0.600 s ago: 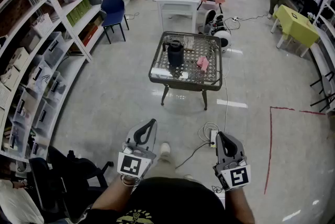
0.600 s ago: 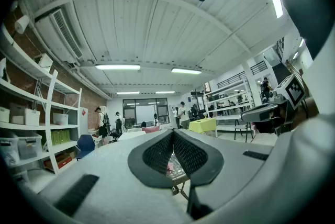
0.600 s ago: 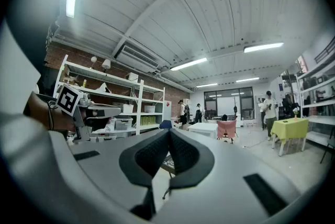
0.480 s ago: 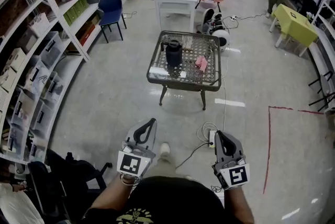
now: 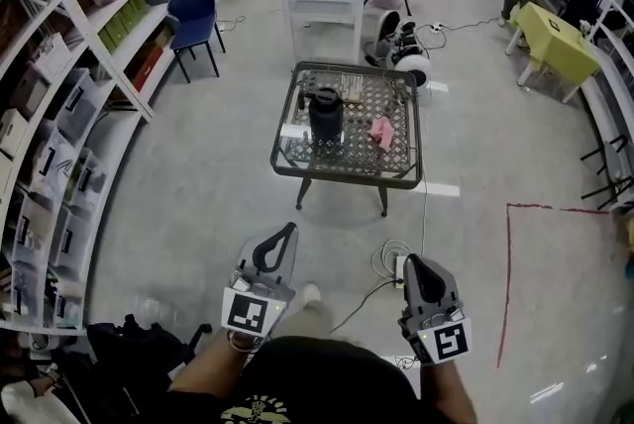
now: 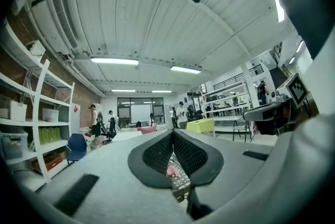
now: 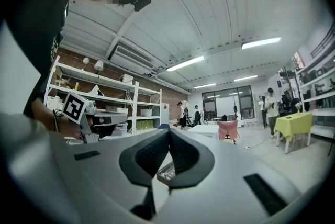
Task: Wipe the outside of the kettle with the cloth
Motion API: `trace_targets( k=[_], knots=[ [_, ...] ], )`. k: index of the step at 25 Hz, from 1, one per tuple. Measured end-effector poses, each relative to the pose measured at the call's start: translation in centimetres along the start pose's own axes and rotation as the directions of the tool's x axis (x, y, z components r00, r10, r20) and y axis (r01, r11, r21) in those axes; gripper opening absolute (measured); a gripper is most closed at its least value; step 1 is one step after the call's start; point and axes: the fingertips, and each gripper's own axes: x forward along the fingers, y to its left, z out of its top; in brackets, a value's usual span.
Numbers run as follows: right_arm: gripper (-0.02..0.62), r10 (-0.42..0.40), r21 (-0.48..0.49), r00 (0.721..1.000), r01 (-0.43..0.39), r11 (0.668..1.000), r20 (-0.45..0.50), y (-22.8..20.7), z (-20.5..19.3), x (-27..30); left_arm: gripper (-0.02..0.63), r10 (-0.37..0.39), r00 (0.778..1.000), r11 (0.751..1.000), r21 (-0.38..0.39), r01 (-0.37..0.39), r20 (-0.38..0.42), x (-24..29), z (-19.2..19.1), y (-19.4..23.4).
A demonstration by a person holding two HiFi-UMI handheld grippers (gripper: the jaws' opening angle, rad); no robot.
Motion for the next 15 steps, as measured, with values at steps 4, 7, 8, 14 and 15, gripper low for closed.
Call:
trace_targets(
  k=[4,7,8,14,15],
  knots=[
    [0.011,0.019,-0.008,0.999,-0.019,1.000,0.039,-0.1,0.8,3.7,0.009,0.022,1.000,0.999,-0.035,-0.022,0.000,2.5,-1.2,3.3],
    [0.011,0.021,-0.028,0.999,-0.020,0.999,0.040,-0.4,1.2,6.1,0.009,0.005,1.000,0.999,-0.035,-0.005,-0.007,4.0,-1.4,4.8],
    [0.011,0.023,-0.032,0.999,-0.021,0.999,0.040,-0.4,1.4,6.8,0.009,-0.005,1.000,1.000,-0.027,0.005,-0.004,4.5,-1.3,5.2],
    [0.011,-0.021,-0.048,1.000,0.021,0.999,0.017,-1.3,1.1,10.8,0.009,-0.099,0.995,0.994,0.046,0.098,0.020,7.0,-1.1,7.3],
    [0.011,-0.033,-0.049,0.999,0.034,0.998,0.011,-1.5,1.2,11.3,0.009,-0.108,0.994,0.994,0.038,0.107,0.025,7.4,-1.0,7.7]
  ],
)
